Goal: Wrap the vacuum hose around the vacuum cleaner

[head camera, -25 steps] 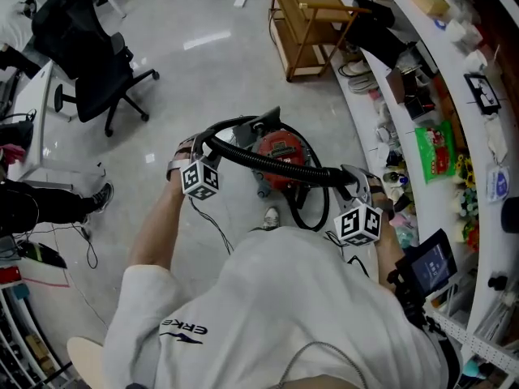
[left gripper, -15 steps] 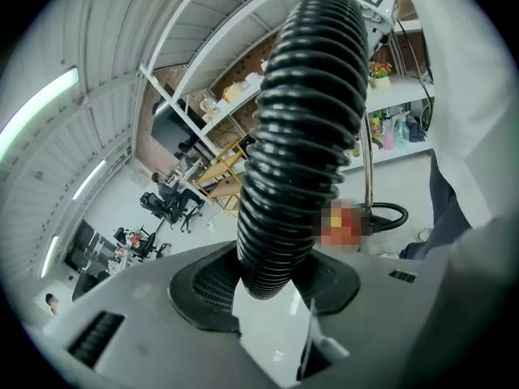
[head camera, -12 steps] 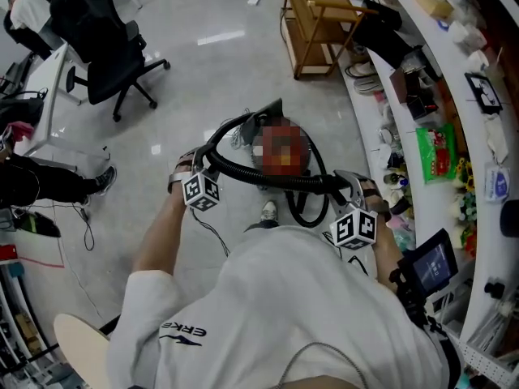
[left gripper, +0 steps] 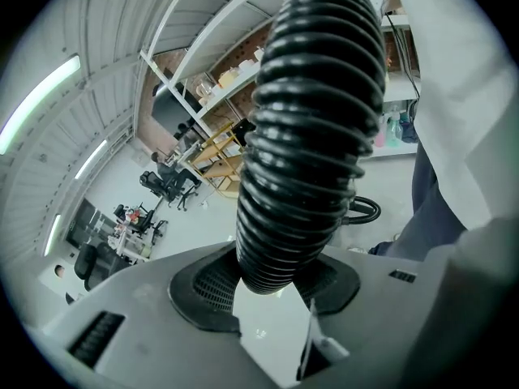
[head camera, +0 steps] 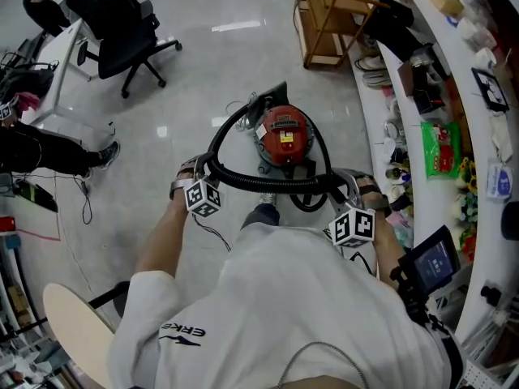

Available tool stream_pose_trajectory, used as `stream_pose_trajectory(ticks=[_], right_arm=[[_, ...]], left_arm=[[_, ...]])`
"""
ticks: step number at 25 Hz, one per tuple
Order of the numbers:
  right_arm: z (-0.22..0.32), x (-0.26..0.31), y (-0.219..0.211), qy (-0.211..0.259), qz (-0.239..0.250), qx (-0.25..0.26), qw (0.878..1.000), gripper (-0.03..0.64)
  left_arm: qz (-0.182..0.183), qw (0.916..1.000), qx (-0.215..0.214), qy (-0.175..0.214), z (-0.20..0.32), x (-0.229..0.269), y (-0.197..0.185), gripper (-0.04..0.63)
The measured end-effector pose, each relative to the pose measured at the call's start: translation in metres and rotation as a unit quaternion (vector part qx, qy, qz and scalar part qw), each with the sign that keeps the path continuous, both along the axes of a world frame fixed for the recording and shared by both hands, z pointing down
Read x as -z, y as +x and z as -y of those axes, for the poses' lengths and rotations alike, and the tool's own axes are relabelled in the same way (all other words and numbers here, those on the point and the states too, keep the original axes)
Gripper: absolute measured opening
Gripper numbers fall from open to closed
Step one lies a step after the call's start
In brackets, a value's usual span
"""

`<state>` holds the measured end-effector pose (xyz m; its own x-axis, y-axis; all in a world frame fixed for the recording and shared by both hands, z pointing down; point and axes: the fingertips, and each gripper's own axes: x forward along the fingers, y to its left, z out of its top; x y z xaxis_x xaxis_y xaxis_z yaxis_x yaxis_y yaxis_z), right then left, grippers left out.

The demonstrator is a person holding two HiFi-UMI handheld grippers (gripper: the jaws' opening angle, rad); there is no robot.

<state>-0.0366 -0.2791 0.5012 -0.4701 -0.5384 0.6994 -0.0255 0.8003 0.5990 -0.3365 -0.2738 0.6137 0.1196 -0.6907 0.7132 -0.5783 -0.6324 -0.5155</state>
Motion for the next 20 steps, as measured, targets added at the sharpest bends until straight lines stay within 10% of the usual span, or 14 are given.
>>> stream_pose_trajectory(ticks=[20], right_arm=[[-0.110,-0.018,0.032,0.072,-0.031,0.114,0.990,0.173]], left_arm=[[0.017,0.9985,0.032,-0.041,-0.169,-0.039,0.059,0.170]])
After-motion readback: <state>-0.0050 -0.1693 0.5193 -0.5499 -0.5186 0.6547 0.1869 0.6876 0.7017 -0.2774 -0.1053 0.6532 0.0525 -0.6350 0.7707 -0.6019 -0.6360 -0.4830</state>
